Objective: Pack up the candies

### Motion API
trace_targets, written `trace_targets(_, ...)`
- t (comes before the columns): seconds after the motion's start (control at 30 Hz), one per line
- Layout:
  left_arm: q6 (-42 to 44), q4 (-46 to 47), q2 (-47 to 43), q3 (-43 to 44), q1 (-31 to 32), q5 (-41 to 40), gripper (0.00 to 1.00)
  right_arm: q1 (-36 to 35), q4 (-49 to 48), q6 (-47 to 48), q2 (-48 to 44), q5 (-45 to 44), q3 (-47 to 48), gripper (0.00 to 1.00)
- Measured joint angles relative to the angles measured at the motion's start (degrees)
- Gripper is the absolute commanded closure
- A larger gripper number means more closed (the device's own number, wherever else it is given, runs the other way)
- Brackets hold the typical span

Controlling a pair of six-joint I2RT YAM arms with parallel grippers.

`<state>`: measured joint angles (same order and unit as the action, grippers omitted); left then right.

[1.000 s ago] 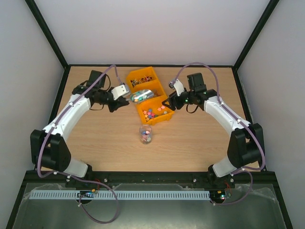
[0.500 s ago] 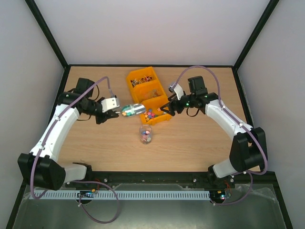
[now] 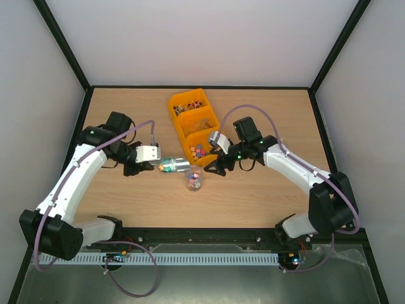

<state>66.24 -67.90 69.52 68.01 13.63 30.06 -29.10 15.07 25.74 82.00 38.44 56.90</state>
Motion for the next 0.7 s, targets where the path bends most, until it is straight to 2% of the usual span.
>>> trace_targets(0.33, -2.32, -0.87, 0.28, 0.20, 8.33, -6.56, 0.98, -4.85, -0.17, 4.11, -0.28, -1.88, -2.45, 0.15)
trace_targets(0.7, -5.49, -1.11, 4.07, 2.91, 10.23, -10.64, 0.98, -6.49, -0.81, 4.96, -0.26, -2.14, -2.78, 0.23)
